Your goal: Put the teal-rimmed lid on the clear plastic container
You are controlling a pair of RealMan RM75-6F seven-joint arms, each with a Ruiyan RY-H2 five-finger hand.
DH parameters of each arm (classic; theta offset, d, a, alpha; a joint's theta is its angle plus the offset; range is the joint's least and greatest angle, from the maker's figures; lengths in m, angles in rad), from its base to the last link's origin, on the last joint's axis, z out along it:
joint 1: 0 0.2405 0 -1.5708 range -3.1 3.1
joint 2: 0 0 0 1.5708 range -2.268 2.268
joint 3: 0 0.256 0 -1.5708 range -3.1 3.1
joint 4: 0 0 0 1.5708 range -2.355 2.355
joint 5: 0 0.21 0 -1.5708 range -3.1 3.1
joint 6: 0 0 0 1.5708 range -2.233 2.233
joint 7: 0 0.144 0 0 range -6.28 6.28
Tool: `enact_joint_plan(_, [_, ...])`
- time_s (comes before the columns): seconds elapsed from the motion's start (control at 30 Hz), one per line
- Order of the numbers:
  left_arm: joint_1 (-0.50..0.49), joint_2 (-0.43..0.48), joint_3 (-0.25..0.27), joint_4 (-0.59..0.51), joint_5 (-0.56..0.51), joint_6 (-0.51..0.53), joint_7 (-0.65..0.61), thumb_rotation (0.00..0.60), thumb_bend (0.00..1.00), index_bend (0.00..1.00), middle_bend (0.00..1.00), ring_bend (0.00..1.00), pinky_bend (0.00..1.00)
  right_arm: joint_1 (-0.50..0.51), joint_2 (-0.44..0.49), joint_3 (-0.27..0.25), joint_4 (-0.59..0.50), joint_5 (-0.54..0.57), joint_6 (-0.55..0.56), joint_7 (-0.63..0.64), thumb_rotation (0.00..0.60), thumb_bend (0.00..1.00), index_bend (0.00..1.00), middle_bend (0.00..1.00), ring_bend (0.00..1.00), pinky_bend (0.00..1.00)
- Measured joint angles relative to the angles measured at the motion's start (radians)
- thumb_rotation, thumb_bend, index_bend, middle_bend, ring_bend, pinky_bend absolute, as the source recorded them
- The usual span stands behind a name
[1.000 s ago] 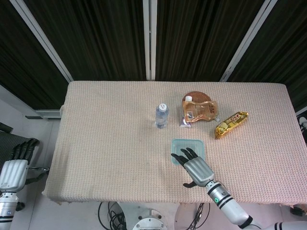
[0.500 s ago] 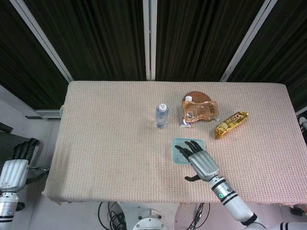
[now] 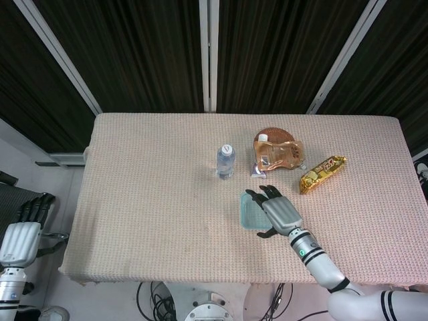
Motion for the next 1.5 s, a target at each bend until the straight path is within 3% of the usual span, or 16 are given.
enact_joint_plan(0.73, [-0.003,-0.004,0.0,0.006,-0.002,-0.006,-0.002,0.6,0.0,0.03,0.0,0.0,0.07,0.034,-0.056,-0.029,0.052,0.067,-0.02,-0.034,0.6,0.0,0.0,0.23,0.0,0.0])
enact_joint_plan(1.0, [-0.004,-0.005,-0.002,0.011,0.004,0.0,-0.008,0.6,0.0,0.03,0.0,0.0,0.07,0.009,-0.039,-0.032,0.028,0.009,0.044,-0.025,0.6,0.0,0.0,0.22,0.0,0.0])
enact_joint_plan(1.23, [-0.006,-0.009,-0.002,0.011,0.009,0.001,-0.005,0.6,0.0,0.03,0.0,0.0,0.07,-0.066,0.028,-0.058,-0.022,-0.079,0.143,0.01,0.6,0.0,0.0,0.22,0.0,0.0])
enact_joint_plan(1.5, [-0.007,-0.01,0.0,0.005,0.014,0.005,0.002,0.6,0.0,0.03,0.0,0.0,0.07,-0.106,0.056,-0.077,0.009,-0.087,0.126,0.075,0.6,0.0,0.0,0.22,0.0,0.0])
